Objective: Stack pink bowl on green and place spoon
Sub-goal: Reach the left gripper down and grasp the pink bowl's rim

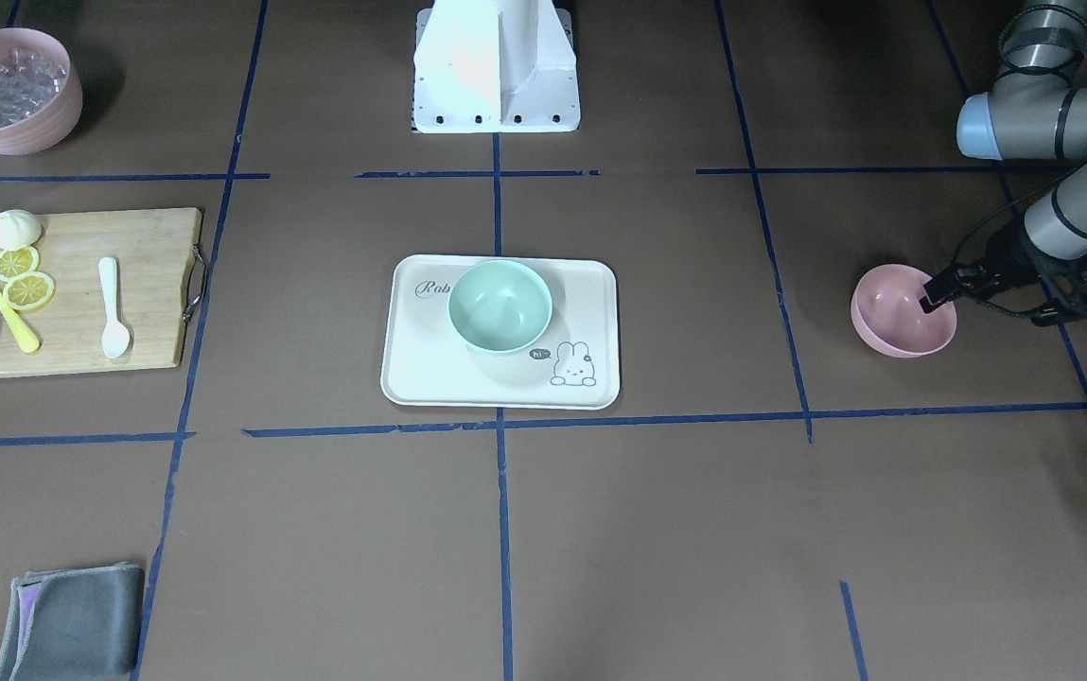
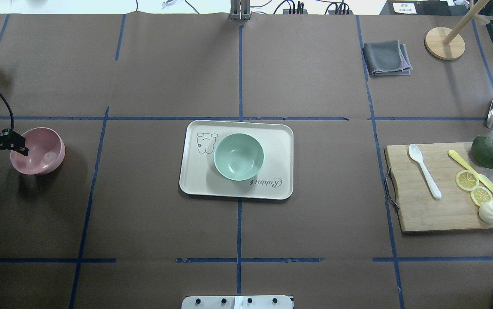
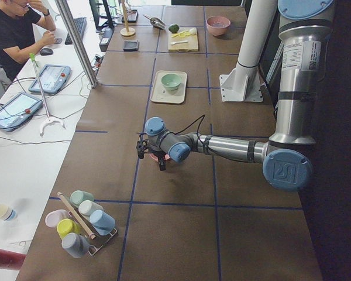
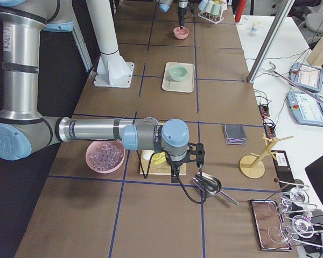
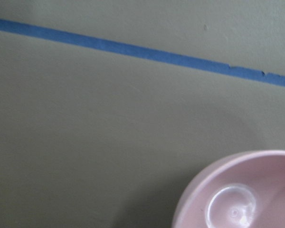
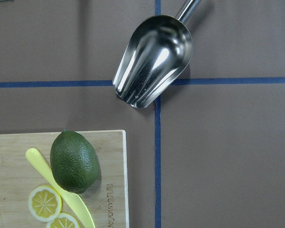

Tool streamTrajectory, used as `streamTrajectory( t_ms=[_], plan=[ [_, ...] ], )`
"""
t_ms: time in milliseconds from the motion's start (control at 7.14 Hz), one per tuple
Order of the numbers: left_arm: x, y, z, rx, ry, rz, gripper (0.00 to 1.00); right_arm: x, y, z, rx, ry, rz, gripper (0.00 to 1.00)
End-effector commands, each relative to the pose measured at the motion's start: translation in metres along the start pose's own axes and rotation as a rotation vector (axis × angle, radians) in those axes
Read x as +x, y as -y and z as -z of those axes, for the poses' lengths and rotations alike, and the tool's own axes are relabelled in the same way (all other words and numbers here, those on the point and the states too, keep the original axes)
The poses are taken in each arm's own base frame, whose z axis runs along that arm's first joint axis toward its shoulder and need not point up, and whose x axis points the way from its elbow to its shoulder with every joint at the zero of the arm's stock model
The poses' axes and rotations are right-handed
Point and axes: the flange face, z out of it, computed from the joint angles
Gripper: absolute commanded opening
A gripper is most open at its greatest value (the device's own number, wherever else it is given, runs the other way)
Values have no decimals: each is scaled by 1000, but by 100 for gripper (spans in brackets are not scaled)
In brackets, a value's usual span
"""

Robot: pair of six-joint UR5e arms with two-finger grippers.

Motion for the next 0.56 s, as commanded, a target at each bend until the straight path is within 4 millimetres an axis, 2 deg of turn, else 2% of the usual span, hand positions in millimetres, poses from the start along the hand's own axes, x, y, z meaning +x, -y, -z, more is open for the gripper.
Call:
streamTrajectory(
  t_ms=[0, 280, 420],
  plan=[
    [1, -2, -4, -10, 1, 0, 41, 0, 0, 0, 0, 0, 0, 100],
    [-1, -1, -6, -15, 4, 5, 4, 0, 0, 0, 0, 0, 0, 100],
    [3, -3, -3, -27, -11, 2, 0, 0, 0, 0, 0, 0, 0, 100]
  ],
)
